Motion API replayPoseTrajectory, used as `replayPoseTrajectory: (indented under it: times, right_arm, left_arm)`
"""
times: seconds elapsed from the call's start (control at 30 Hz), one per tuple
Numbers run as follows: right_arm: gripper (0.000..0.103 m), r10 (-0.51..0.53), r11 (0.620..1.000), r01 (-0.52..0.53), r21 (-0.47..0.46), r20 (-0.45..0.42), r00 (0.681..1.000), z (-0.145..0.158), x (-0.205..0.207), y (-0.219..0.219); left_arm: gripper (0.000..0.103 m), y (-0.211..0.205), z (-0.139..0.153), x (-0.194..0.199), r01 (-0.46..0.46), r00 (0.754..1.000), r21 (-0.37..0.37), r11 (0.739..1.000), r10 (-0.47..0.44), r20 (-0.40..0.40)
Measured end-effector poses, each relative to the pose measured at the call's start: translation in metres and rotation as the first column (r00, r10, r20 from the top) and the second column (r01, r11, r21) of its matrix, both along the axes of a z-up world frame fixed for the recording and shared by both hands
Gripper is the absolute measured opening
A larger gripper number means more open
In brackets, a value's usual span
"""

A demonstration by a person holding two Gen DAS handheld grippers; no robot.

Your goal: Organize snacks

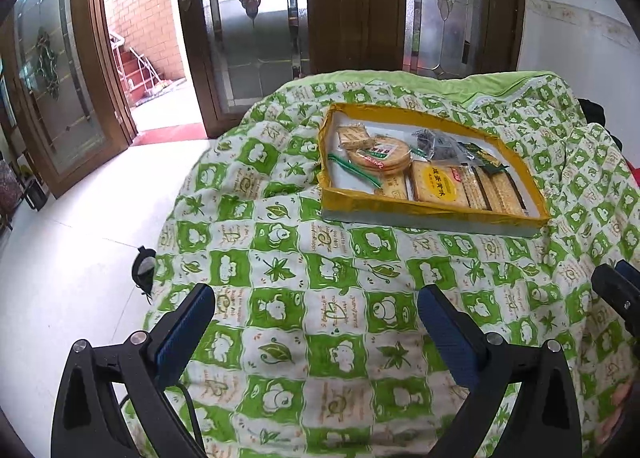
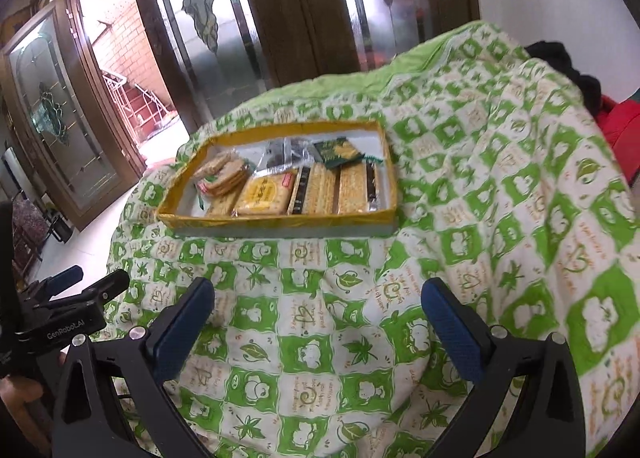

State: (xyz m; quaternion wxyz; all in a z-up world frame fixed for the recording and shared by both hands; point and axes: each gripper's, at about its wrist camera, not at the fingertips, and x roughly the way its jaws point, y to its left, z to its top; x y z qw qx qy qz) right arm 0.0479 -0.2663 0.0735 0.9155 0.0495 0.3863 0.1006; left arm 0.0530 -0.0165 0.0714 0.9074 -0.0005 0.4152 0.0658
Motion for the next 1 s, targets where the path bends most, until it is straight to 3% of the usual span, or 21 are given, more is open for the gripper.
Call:
replayPoseTrajectory:
  times: [0.57,1.0]
  right_arm:
    - [0.103,0.009,0.999,-0.004,-0.042,0.115,0.993,0.016,-0.046,0.009]
    - [0.103,-0.004,0.999,0.009,-0.034,0.128,0.992,0.021,-0.059,0.005]
  left_arm:
    - [0.102,-0.019,0.022,-0.034,0.031,0.998,0.038,0.999,-0.033,0.044]
    - [0.102,-0.025,0.032,-0.049,0.038,0.997,0.021,0.999,-0.04,0.069]
